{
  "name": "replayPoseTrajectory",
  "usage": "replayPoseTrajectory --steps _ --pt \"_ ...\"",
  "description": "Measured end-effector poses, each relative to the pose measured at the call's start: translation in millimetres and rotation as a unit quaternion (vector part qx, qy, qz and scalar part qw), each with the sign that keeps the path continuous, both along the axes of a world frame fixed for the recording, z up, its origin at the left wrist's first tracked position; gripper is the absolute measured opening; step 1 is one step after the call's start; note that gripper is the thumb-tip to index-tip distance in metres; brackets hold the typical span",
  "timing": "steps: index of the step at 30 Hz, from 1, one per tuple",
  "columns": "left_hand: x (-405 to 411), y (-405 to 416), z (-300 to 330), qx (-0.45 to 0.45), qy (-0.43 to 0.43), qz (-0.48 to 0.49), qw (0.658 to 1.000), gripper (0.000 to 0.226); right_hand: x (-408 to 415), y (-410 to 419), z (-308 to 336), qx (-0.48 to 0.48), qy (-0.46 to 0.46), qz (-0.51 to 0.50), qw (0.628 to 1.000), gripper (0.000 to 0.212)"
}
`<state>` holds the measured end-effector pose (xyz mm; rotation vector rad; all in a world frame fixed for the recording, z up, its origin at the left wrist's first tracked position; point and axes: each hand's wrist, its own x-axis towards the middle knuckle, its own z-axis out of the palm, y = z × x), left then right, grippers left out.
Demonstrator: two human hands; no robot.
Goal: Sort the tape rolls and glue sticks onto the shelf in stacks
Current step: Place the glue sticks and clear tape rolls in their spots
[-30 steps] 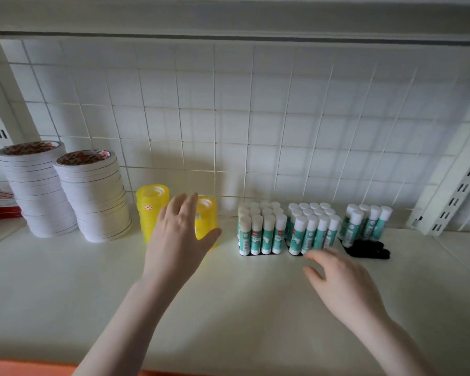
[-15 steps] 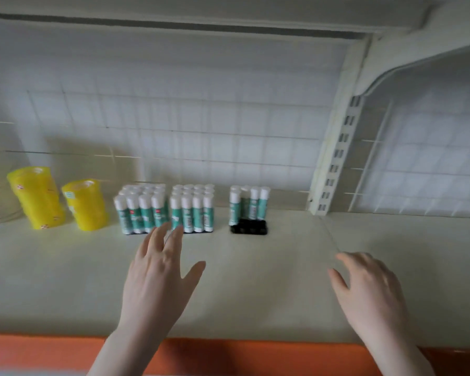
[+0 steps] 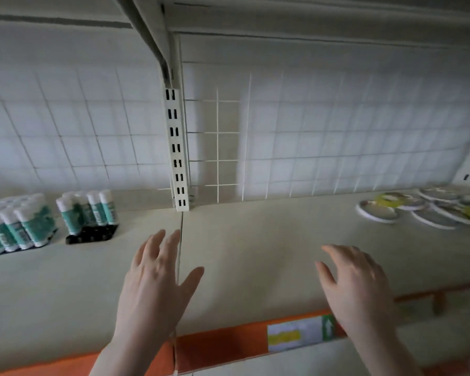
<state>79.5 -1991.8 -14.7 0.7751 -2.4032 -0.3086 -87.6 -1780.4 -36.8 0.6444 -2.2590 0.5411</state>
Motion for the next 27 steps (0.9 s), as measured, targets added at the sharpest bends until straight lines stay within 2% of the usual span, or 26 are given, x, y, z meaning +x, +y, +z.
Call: replayPoseTrajectory --steps 12,22,27 --pt "-113.1 96.4 19.6 0.003 0.005 -0.097 0.995 0.068 -85.7 124.0 0.1 -0.025 -0.009 -0.071 0.997 0.027" --pt "-245.5 238.1 19.1 0.017 0.006 -0.090 0.996 0.064 -220.8 261.9 15.5 -0.001 0.000 0.011 1.000 0.015" --pt "-286.1 270.8 23.1 0.005 -0.014 -0.102 0.995 0.062 -259.8 285.6 25.6 0.020 -0.005 0.031 0.999 0.018"
